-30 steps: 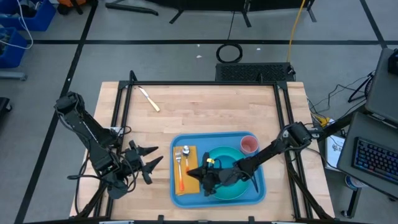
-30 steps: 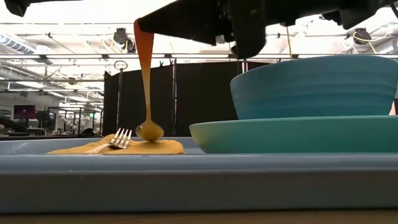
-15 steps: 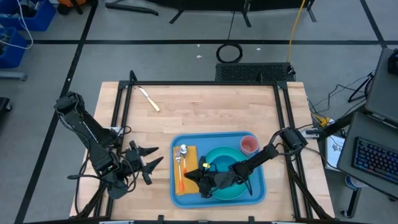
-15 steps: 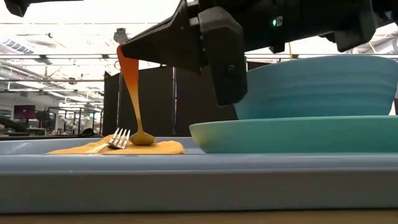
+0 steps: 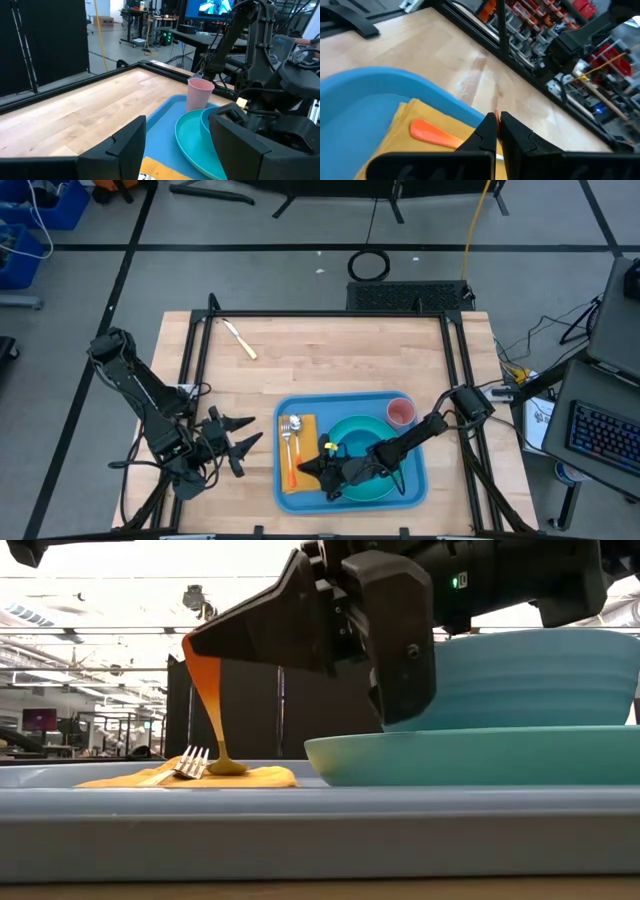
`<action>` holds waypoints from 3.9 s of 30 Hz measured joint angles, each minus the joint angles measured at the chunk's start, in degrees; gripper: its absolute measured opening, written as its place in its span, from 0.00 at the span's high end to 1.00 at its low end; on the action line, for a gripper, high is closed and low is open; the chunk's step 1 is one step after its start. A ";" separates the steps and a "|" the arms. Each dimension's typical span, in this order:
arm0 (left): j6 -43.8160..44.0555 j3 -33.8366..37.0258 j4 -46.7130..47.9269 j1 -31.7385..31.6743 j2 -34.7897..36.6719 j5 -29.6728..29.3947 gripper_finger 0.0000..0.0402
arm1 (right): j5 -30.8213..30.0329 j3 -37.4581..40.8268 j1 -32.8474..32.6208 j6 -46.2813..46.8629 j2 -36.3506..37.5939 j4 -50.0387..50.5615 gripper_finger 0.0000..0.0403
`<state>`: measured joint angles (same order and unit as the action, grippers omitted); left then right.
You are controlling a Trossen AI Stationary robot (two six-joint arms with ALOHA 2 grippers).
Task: Set up tray
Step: Put the orange spoon on the yellow napkin to the right of the orange fork, then adjust the blue bowl on the blue plate
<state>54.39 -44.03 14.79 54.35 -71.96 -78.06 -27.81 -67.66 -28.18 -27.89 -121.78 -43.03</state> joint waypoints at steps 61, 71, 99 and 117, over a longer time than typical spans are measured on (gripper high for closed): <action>-0.39 0.00 0.10 0.00 -0.04 0.13 0.44 | 6.87 -9.50 -1.18 3.09 -0.04 21.29 1.00; -0.37 0.00 0.13 0.00 -0.04 0.57 0.44 | 10.03 -10.80 -0.72 5.72 -0.04 26.26 1.00; -0.66 0.00 0.17 0.00 -0.04 0.61 0.44 | 13.19 -10.78 -0.19 8.87 -0.02 25.89 0.89; -1.42 0.00 0.46 0.04 -0.04 2.70 0.44 | 7.85 -10.71 0.83 8.91 5.42 23.08 0.80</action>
<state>52.97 -44.03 15.25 54.39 -72.01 -75.36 -19.96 -78.37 -27.36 -18.98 -116.36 -19.95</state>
